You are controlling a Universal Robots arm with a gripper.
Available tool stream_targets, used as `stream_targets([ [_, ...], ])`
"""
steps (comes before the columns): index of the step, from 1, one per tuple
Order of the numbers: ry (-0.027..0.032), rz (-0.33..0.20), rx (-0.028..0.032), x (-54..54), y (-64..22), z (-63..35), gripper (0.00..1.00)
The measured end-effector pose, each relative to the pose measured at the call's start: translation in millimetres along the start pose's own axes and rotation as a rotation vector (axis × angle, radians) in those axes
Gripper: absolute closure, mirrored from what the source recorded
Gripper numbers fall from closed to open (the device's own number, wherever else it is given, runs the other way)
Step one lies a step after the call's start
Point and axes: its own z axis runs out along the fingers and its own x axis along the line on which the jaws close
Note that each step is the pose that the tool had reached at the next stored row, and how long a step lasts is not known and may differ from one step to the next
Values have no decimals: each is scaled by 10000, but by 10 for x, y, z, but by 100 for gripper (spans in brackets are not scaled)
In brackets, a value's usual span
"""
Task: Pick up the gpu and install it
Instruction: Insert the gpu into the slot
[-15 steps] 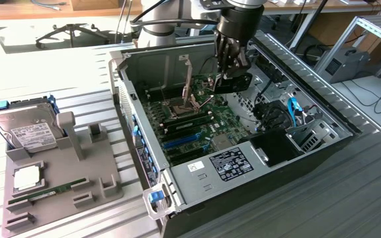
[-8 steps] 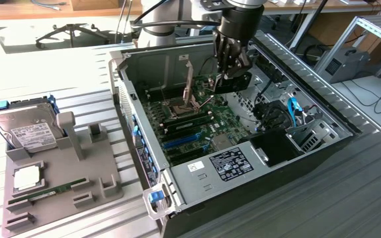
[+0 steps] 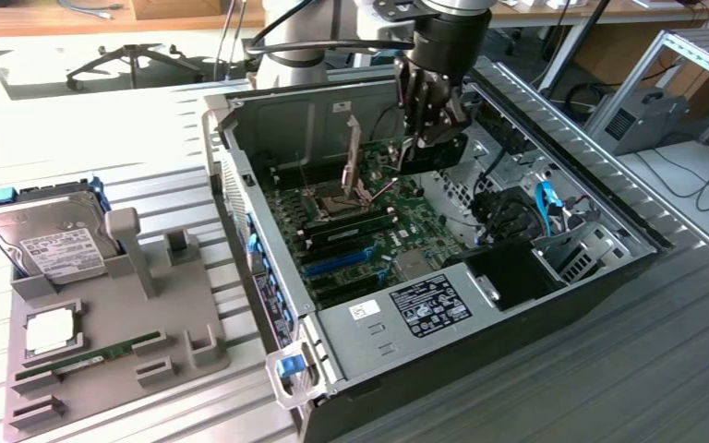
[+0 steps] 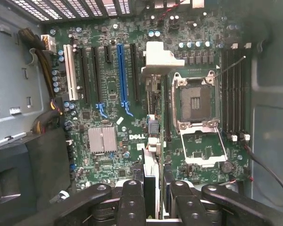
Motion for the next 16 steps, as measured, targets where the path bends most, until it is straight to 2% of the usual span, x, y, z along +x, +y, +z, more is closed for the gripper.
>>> stream_targets([
  [8,5,-569,15,0,0,0,74],
  [14,-1,-792,20,0,0,0,74],
  [15,-7,-765,20,0,0,0,74],
  [16,-91,-702,17,1,0,0,74],
])
